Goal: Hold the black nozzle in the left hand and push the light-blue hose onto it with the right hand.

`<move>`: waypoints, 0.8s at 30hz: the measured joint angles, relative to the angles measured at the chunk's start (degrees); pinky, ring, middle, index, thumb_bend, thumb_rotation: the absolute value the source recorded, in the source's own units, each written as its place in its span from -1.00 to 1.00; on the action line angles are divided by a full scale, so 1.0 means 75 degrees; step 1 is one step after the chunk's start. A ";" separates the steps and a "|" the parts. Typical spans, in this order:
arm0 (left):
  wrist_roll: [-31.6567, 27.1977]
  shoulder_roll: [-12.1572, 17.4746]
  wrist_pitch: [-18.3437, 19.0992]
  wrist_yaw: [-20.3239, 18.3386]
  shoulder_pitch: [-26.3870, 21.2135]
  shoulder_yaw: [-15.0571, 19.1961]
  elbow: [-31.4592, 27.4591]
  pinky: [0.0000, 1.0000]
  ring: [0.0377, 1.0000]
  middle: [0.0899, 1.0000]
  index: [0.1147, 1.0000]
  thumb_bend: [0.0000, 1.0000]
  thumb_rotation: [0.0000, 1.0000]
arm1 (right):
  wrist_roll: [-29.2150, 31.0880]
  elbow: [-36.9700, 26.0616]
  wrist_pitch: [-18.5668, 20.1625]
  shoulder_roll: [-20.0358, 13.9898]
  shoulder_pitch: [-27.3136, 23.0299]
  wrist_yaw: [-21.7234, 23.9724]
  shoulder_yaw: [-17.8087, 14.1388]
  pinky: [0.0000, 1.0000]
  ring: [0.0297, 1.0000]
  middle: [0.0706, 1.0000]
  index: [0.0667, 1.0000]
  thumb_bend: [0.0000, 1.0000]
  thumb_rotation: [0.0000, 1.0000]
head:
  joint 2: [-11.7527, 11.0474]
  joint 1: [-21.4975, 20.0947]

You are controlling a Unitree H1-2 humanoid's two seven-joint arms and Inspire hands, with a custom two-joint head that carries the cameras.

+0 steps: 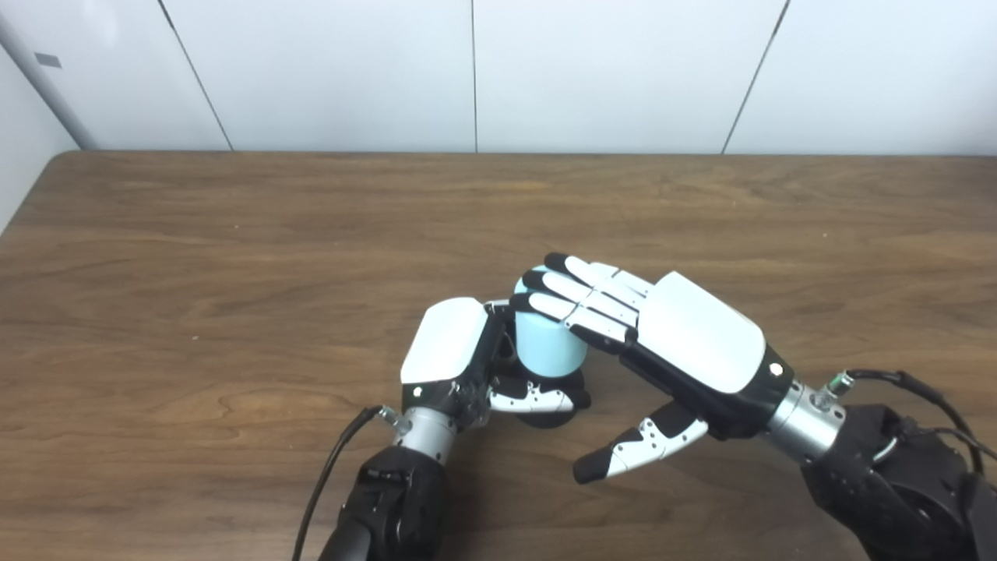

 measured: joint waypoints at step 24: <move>0.0008 0.0001 0.0010 -0.0036 0.0005 0.0010 -0.0020 -0.17 -0.08 -0.21 -0.11 0.04 -1.00 | -0.0030 0.0048 0.0004 -0.0001 0.0052 -0.0172 0.0075 0.81 0.88 0.85 0.78 0.21 1.00 | 0.0024 -0.0023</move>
